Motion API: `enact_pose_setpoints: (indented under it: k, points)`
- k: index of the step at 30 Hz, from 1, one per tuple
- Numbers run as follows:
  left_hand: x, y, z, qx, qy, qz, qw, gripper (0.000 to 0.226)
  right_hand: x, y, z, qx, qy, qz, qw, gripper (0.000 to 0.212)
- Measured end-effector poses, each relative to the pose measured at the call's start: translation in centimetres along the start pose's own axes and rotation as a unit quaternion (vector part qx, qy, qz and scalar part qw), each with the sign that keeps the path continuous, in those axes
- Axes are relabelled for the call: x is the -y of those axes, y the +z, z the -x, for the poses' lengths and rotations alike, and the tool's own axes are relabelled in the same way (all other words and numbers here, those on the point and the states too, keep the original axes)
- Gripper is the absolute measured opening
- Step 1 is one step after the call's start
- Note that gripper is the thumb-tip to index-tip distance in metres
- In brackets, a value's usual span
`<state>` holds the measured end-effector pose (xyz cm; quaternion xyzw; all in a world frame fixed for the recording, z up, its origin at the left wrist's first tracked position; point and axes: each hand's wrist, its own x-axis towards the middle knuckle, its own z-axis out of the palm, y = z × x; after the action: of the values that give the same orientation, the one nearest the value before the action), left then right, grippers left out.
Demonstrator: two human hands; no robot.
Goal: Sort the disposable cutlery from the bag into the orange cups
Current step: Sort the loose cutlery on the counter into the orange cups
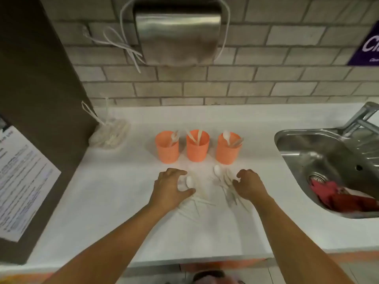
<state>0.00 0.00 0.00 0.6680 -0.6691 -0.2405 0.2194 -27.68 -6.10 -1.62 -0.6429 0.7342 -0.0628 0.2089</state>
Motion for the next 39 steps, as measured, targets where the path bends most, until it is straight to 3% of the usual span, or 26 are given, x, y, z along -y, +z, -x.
enact_pose_setpoints:
  k: [5,19,29,34,39]
  points:
    - [-0.3,1.9,0.2,0.002,-0.013,0.013,1.000,0.056,0.0,1.3,0.1,0.014,0.053,-0.030,0.998,0.019]
    - [-2.7,6.2,1.7,-0.028,-0.042,0.058,0.997,0.045,-1.1,1.8,-1.4,0.060,0.079,-0.134,0.986,0.017]
    - [-4.2,7.6,1.8,-0.046,-0.068,0.086,0.993,0.040,-1.3,1.3,-2.5,0.088,0.003,-0.123,0.989,0.014]
    - [-4.4,8.1,1.8,-0.061,-0.116,0.170,0.977,0.032,-1.9,-0.2,-2.3,0.062,-0.021,-0.226,0.972,0.006]
    - [-5.9,8.5,1.4,-0.054,-0.154,0.251,0.954,0.025,-1.5,-1.6,-1.3,0.103,-0.043,-0.380,0.918,0.009]
